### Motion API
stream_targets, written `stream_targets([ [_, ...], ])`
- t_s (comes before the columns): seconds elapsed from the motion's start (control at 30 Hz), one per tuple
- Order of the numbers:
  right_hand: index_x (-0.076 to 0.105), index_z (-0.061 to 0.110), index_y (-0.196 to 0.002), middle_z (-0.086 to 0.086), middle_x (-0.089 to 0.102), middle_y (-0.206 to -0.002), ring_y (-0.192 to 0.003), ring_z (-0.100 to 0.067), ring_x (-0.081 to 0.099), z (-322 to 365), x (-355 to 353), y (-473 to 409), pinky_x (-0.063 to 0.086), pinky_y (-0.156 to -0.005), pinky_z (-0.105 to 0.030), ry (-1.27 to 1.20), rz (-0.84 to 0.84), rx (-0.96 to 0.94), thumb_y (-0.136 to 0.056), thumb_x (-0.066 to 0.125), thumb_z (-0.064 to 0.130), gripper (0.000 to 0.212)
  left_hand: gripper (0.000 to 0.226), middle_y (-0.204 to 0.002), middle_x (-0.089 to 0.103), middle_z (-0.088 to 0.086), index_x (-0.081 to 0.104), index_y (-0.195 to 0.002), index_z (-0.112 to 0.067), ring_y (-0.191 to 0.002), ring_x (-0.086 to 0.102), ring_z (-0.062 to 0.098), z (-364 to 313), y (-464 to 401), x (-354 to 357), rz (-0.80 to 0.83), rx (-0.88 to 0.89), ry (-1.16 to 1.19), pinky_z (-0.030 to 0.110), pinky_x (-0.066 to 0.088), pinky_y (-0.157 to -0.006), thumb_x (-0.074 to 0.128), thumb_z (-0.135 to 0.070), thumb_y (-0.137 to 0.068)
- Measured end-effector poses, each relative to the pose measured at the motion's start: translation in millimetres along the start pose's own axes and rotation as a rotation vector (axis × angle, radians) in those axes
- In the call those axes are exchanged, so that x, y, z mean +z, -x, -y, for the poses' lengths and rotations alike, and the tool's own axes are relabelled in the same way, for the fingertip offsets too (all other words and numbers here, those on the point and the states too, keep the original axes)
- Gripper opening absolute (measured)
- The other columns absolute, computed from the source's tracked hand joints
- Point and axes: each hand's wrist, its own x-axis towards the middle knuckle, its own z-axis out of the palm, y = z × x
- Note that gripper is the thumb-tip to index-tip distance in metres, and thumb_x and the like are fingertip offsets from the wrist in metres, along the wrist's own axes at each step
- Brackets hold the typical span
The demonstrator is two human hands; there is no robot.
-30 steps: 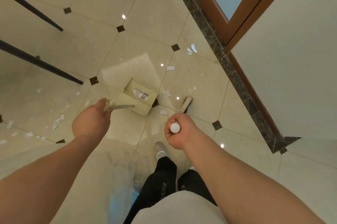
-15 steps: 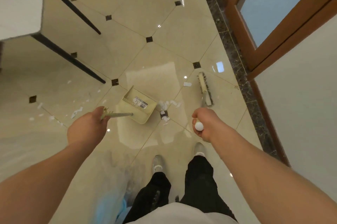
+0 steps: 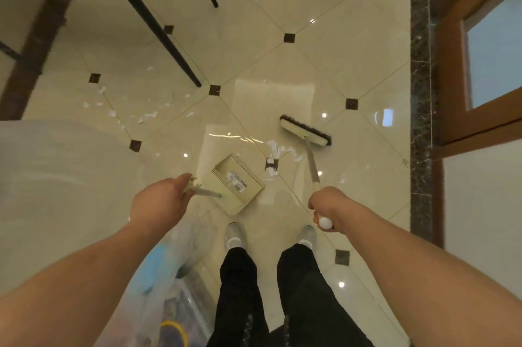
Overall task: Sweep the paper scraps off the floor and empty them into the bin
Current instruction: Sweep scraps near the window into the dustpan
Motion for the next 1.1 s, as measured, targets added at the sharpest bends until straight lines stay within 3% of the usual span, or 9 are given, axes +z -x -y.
stream_targets([
  [0.17,0.056,0.005,-0.1,-0.012,0.057,-0.073,-0.051,-0.017,0.053,-24.6,29.6,24.5,0.046,-0.048,-0.023,0.127,0.098,0.005,-0.091,0.053,0.005,0.009,0.041,-0.097,0.07,0.007,0.057,-0.135,-0.024,-0.084,0.067,0.031,12.1,-14.4,6.5,0.017,-0.007,0.067,0.032,0.041,-0.06,0.053,-0.045,-0.1],
  [0.33,0.061,0.002,-0.106,-0.009,0.056,-0.062,-0.043,-0.012,0.047,-28.5,14.3,55.6,0.042,-0.044,-0.022,-0.058,0.119,-0.024,-0.089,0.063,0.009,0.019,0.039,-0.1,0.071,0.009,0.059,-0.132,-0.022,-0.092,0.066,0.034,10.1,-30.7,3.9,0.048,0.066,0.113,0.032,0.041,-0.063,0.055,-0.043,-0.1],
  [0.43,0.061,0.002,-0.108,-0.007,0.054,-0.059,-0.04,-0.011,0.043,-36.4,-3.2,69.2,0.037,-0.038,-0.019,-0.205,0.089,-0.038,-0.089,0.064,0.009,0.02,0.033,-0.095,0.07,0.006,0.059,-0.126,-0.023,-0.087,0.065,0.032,6.9,-39.9,3.1,0.045,0.08,0.122,0.033,0.047,-0.064,0.055,-0.043,-0.099],
  [0.6,0.06,0.004,-0.104,-0.007,0.055,-0.061,-0.044,-0.011,0.043,-42.0,-41.4,68.2,0.039,-0.039,-0.019,-0.362,-0.043,-0.047,-0.092,0.062,0.012,0.014,0.023,-0.078,0.062,-0.005,0.06,-0.11,-0.029,-0.069,0.054,0.023,4.6,-52.9,2.6,0.042,0.129,0.106,0.031,0.04,-0.058,0.054,-0.048,-0.097],
  [0.73,0.056,0.008,-0.105,-0.007,0.054,-0.06,-0.04,-0.012,0.044,-44.7,-64.3,41.3,0.042,-0.039,-0.018,-0.459,-0.12,-0.004,-0.094,0.058,0.012,0.012,0.026,-0.083,0.063,-0.006,0.061,-0.12,-0.032,-0.074,0.056,0.023,-2.8,-58.5,3.3,0.061,0.19,0.088,0.031,0.039,-0.06,0.056,-0.046,-0.097],
  [0.87,0.057,0.01,-0.103,-0.008,0.053,-0.064,-0.033,-0.009,0.048,-49.3,-46.2,10.9,0.045,-0.036,-0.018,-0.551,-0.13,0.072,-0.094,0.055,0.007,0.01,0.032,-0.097,0.07,0.0,0.059,-0.128,-0.031,-0.086,0.062,0.026,-12.2,-58.4,9.9,0.084,0.207,0.064,0.031,0.038,-0.063,0.056,-0.042,-0.098],
  [1.0,0.058,0.009,-0.103,-0.009,0.057,-0.069,-0.049,-0.012,0.053,-59.6,5.9,22.7,0.048,-0.04,-0.02,-0.595,-0.014,0.122,-0.092,0.055,0.006,0.012,0.032,-0.098,0.07,0.002,0.06,-0.127,-0.031,-0.09,0.065,0.03,-19.2,-67.0,10.3,0.074,0.194,0.077,0.032,0.041,-0.065,0.057,-0.043,-0.098],
  [1.1,0.058,0.009,-0.107,-0.009,0.057,-0.064,-0.049,-0.013,0.052,-66.9,36.1,47.8,0.048,-0.046,-0.022,-0.58,0.066,0.121,-0.091,0.057,0.007,0.017,0.031,-0.093,0.07,0.0,0.061,-0.125,-0.032,-0.086,0.065,0.029,-22.0,-75.8,7.1,0.075,0.206,0.075,0.032,0.045,-0.065,0.057,-0.045,-0.097],
])
